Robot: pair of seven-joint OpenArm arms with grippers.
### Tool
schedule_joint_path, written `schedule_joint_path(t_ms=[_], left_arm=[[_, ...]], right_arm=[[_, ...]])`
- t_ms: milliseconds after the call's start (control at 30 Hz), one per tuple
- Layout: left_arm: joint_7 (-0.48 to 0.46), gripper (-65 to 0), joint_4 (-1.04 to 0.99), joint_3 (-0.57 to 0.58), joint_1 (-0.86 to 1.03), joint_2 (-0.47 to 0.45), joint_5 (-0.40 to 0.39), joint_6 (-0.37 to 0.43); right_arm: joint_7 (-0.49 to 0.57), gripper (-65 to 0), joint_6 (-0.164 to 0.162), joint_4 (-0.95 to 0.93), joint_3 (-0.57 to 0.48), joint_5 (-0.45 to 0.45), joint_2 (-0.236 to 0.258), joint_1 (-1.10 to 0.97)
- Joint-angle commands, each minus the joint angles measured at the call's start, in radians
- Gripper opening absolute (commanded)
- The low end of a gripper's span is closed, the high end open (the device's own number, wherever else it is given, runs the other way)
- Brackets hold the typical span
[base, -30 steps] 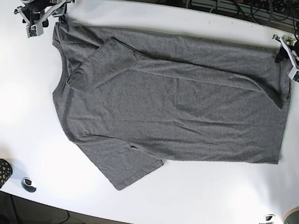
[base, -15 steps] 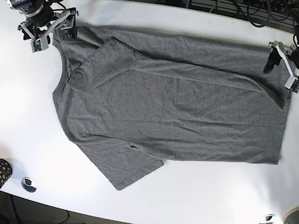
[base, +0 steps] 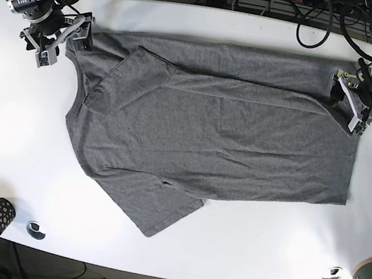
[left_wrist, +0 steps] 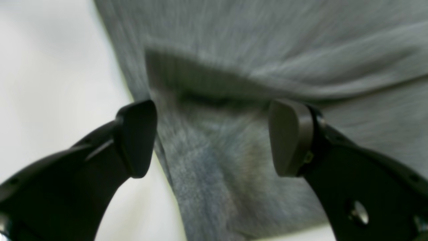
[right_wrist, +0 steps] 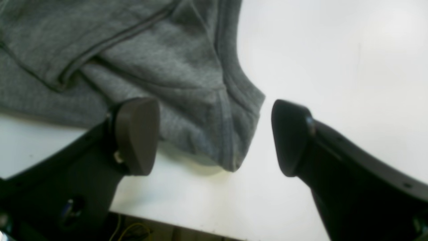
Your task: Fold the T-shirt properly
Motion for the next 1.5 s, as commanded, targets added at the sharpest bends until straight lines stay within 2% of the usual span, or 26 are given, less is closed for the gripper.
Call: schedule_joint_path(t_ms=[0,267,400,500,600,733,800,1033,1267,1467], left_arm=[[-0.018,-16.5,-0.048,0.008,-0.039,-0.020,-0.009,0.001],[-0.020,-16.5,-0.105,-0.044,-0.163,-0.013,-0.007,0.001],[-0.018,-16.5,-0.096,-0.049,-0.191,-0.013,-0.010,0.001],[-0.018,-16.5,-0.082,-0.047,-0.192,-0.013,-0.010,0.001],[-0.021,-16.5,-0.070,-0.056,-0.192,-0.011,-0.010,0.001],[-0.030,-16.5,-0.076,-0.107,-0.194,-0.011,-0.010,0.002],[-0.030,-16.5,-0.076,-0.118,-0.189,-0.011,-0.010,0.001],[-0.034,-16.5,-0.041,-0.118,-0.118,-0.013,-0.010,-0.001],[-0.034,-16.5,-0.036,-0.118,-0.085,0.023,-0.010,-0.001],[-0.035,-16.5,-0.037,-0.084,-0.054,0.046,-0.009,-0.001]], right_arm=[[0.001,-14.9,0.002,0.014,0.005,0.017,0.015,0.018],[-0.026,-14.9,0.002,0.014,0.005,0.020,0.018,0.081],[-0.124,-14.9,0.002,0.016,0.005,0.029,0.004,0.123],[-0.201,-14.7,0.002,0.014,0.008,0.101,-0.030,0.133],[-0.224,-14.7,0.002,0.014,0.008,0.174,-0.036,0.129],[-0.229,-14.7,0.002,0.013,-0.001,0.244,-0.045,0.112],[-0.229,-14.7,0.002,0.013,-0.032,0.252,-0.060,0.112],[-0.229,-14.7,0.002,-0.061,-0.123,0.253,-0.063,0.129],[-0.226,-14.7,0.002,-0.196,-0.135,0.258,-0.068,0.173],[-0.227,-14.7,0.002,-0.200,-0.143,0.258,-0.085,0.176]])
